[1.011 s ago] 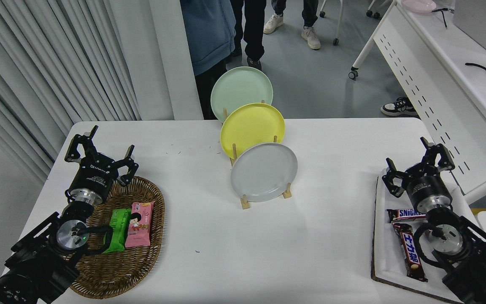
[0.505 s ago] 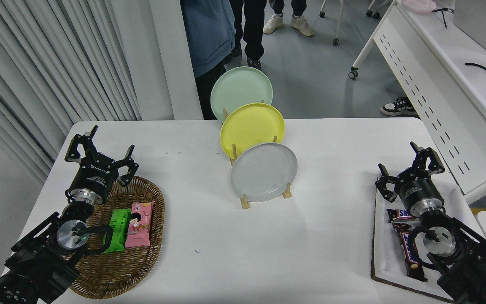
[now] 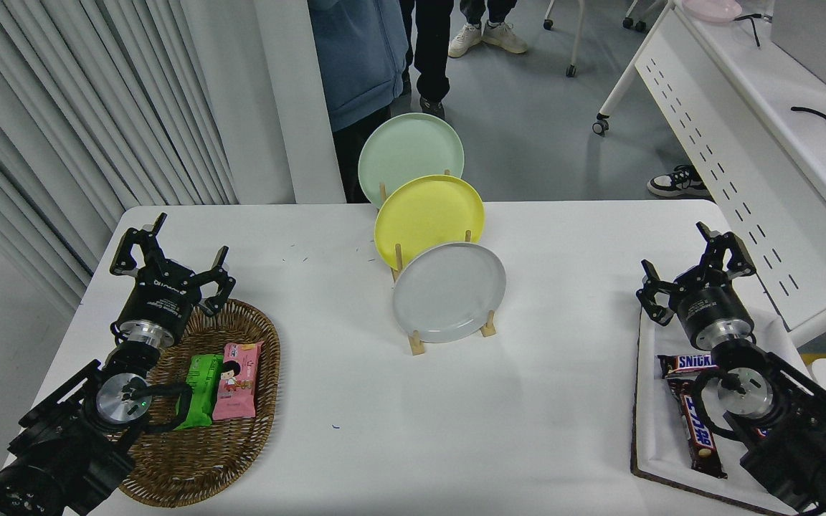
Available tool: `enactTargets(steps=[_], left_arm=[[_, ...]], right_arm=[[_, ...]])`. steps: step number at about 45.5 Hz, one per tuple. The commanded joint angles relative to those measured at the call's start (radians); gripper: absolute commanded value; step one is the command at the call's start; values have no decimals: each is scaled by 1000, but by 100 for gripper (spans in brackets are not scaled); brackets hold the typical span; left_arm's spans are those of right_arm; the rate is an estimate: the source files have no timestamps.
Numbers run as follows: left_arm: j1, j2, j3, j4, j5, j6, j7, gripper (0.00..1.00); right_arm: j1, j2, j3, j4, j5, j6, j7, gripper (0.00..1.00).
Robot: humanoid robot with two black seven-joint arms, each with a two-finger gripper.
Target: Place the plate on the table
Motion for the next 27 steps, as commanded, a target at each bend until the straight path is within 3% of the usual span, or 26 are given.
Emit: enactTargets(steps=[1, 14, 27], left_arm=[[0, 0, 1, 0, 0, 0, 0, 100], [0, 0, 1, 0, 0, 0, 0, 100], [0, 0, 1, -1, 0, 0, 0, 100]], right_arm=[[17, -5, 0, 1, 0, 5, 0, 99], [40, -88, -34, 19, -2, 8, -1, 99], [107, -260, -334, 216, 11, -3, -1, 99]])
